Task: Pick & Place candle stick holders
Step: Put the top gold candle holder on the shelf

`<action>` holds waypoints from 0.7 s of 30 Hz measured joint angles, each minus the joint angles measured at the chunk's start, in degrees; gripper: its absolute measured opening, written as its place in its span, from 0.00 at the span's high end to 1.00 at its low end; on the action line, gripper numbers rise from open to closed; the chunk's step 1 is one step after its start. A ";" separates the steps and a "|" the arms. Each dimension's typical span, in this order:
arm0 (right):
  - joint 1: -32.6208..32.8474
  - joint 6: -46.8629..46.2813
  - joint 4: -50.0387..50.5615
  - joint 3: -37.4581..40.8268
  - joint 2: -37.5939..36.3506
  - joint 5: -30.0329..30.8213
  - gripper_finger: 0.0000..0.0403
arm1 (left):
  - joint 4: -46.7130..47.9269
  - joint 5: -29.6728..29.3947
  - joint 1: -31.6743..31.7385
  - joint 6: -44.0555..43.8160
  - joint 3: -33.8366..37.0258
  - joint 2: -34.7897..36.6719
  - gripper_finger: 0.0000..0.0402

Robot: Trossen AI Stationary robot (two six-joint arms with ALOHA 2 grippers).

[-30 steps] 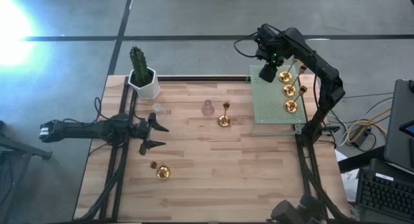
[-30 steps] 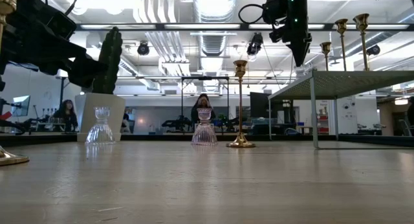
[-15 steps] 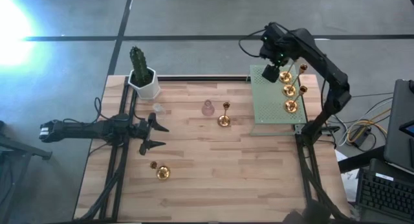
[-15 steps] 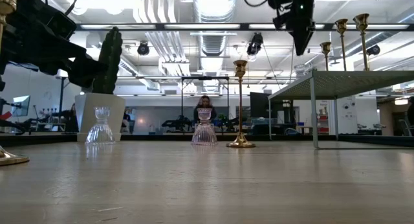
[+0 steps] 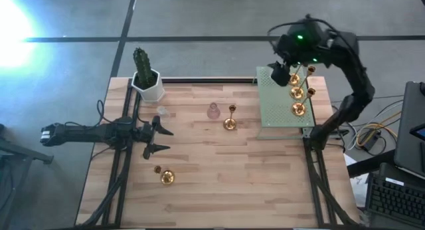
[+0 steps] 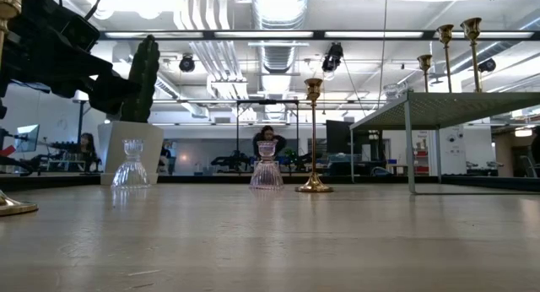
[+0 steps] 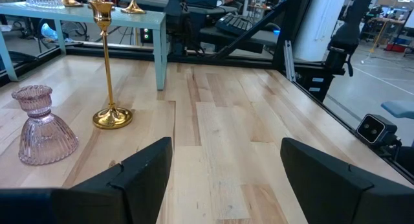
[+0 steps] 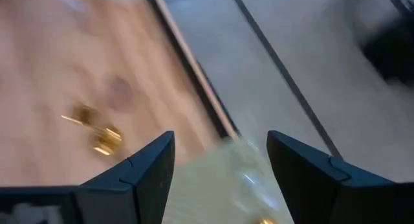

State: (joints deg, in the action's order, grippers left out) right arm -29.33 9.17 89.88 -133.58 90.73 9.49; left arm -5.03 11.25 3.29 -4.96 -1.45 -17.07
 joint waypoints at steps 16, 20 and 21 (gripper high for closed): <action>32.31 -19.74 0.14 7.84 -4.44 7.48 0.51 | 0.01 0.00 0.00 -0.01 -0.02 -0.01 0.27; 36.65 -28.55 0.11 14.13 -6.93 7.46 0.53 | 0.01 0.00 0.00 0.01 0.00 0.01 0.27; 37.78 -30.91 0.12 16.16 -7.89 7.42 0.53 | 0.01 0.02 0.00 0.01 0.00 -0.01 0.27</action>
State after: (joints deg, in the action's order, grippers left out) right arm 8.45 -21.74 90.00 -117.42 82.84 16.92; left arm -5.02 11.27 3.29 -4.95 -1.45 -17.08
